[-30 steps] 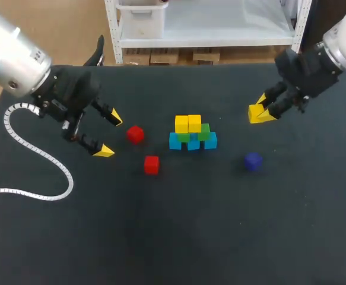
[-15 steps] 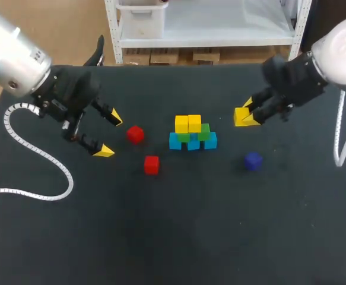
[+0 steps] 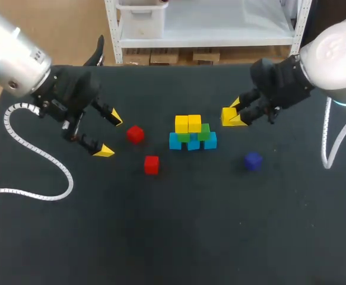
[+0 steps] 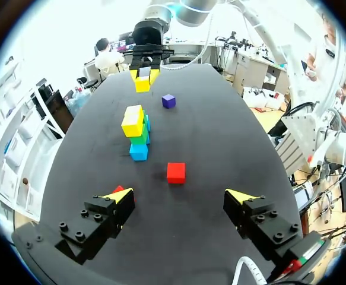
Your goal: Place the blue cubes, place green cubes on the blue cubes, place the yellow cubes on the green cubes, then place the red cubes on the yellow cubes, and place purple cube on the red cubes.
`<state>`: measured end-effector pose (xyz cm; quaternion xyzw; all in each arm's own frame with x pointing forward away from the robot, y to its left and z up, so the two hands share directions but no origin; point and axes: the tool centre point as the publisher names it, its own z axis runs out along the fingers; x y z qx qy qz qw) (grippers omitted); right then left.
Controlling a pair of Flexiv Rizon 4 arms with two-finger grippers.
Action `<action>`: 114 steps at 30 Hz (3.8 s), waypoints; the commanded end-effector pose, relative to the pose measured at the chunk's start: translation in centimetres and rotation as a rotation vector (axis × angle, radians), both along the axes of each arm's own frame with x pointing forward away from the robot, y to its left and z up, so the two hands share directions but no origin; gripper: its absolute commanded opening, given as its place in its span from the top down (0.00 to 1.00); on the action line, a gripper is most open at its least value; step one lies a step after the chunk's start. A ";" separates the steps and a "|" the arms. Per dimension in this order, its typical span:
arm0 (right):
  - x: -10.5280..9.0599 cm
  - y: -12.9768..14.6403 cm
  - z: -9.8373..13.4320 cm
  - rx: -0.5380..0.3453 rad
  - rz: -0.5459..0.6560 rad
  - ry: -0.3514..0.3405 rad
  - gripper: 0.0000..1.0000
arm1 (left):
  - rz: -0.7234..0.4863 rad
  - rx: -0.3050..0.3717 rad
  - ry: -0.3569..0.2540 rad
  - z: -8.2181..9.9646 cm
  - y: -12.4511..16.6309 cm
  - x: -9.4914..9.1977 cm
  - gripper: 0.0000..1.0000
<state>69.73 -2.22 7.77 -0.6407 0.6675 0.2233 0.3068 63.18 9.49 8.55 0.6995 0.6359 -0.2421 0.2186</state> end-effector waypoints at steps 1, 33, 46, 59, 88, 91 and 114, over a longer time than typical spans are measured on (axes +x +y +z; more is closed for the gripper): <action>0.4 0.9 -0.4 0.003 0.004 -0.004 1.00 | 0.000 -0.002 -0.003 0.0 0.1 -0.1 0.00; 0.5 3.9 -1.4 -0.032 0.031 -0.028 1.00 | 0.000 -0.002 -0.003 0.0 0.1 -0.1 0.00; 0.8 4.1 -2.1 -0.039 0.028 -0.009 1.00 | 0.000 -0.002 -0.003 0.0 0.1 -0.1 0.00; 1.0 4.4 -2.4 -0.038 0.029 0.008 1.00 | 0.000 -0.002 -0.003 0.0 0.1 -0.1 0.00; 1.2 4.3 -2.8 -0.047 0.027 0.016 1.00 | 0.000 -0.002 -0.003 0.0 0.1 -0.1 0.00; 1.2 4.3 -2.8 -0.048 0.026 0.015 1.00 | 0.000 -0.002 -0.003 0.0 0.1 -0.1 0.00; 1.2 4.6 -2.9 -0.049 0.024 0.021 0.82 | 0.000 -0.002 -0.003 0.0 0.1 -0.1 0.00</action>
